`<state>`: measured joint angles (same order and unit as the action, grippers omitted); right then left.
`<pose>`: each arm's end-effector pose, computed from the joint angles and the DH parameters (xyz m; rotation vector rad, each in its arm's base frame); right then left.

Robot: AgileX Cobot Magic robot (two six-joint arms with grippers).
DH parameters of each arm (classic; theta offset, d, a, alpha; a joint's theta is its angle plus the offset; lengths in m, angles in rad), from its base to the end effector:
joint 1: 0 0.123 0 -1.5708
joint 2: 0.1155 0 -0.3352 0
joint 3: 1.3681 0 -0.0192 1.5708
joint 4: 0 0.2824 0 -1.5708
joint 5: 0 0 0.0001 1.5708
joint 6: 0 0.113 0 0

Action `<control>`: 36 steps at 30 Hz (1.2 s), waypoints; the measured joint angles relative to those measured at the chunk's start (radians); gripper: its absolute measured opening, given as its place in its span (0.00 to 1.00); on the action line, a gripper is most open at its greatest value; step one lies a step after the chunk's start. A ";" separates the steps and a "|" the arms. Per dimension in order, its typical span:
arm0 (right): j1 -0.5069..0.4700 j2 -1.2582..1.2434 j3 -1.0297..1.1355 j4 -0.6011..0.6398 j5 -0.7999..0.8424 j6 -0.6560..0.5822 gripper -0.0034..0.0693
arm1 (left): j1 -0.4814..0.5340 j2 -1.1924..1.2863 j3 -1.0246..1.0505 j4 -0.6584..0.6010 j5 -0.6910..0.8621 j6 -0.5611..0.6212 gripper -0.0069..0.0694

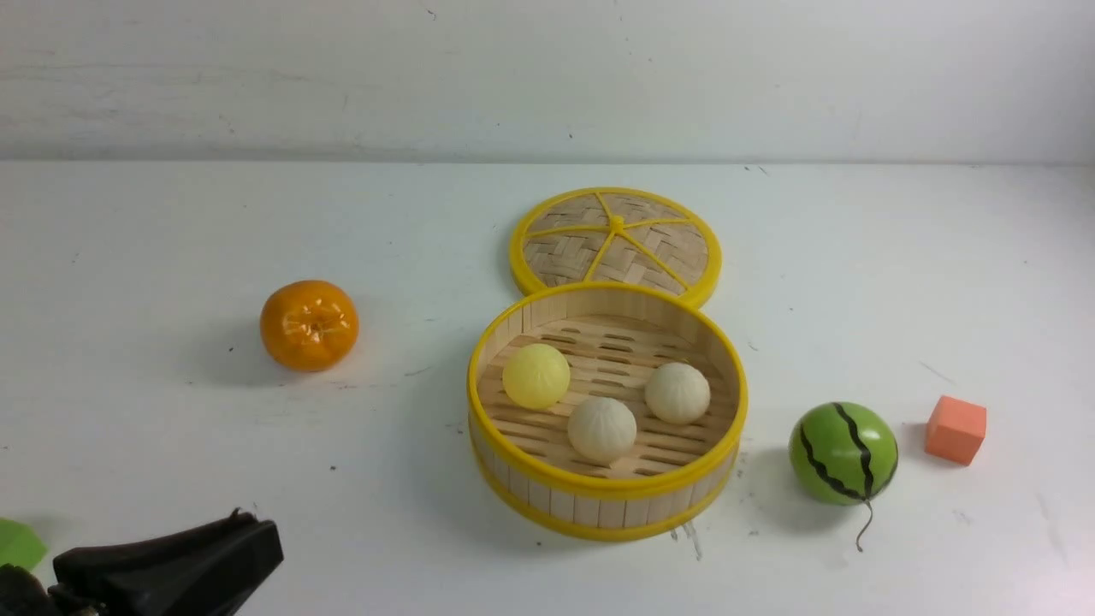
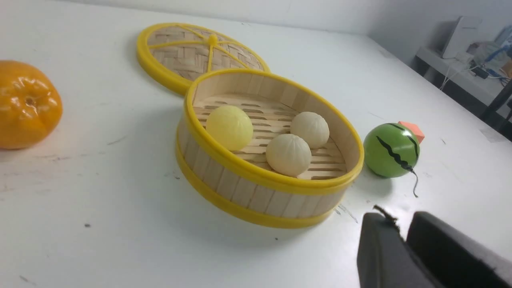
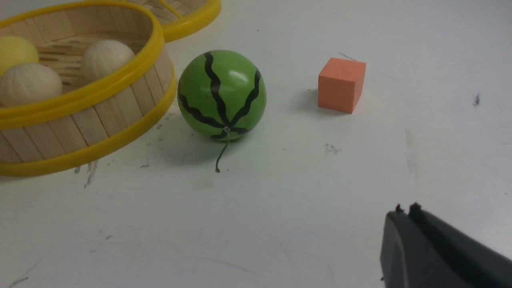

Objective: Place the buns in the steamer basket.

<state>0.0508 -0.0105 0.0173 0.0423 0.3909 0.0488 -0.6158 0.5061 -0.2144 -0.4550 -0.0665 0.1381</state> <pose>0.0540 0.0046 0.1654 0.0239 1.8823 0.1103 0.0996 -0.0665 0.2633 0.2410 1.7446 -0.6612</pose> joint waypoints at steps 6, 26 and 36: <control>0.000 0.000 0.000 0.000 0.000 0.000 0.05 | 0.109 -0.175 0.144 -0.002 -0.196 -0.010 0.18; 0.000 0.000 0.000 0.000 0.000 -0.001 0.07 | 0.503 -0.516 0.245 0.335 0.434 -0.489 0.07; 0.000 0.000 0.000 0.000 -0.001 -0.004 0.08 | 0.503 -0.516 0.245 0.337 0.434 -0.502 0.07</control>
<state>0.0508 -0.0105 0.0173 0.0423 0.3897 0.0452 -0.1132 -0.0100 0.0307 -0.1180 0.3680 -0.3640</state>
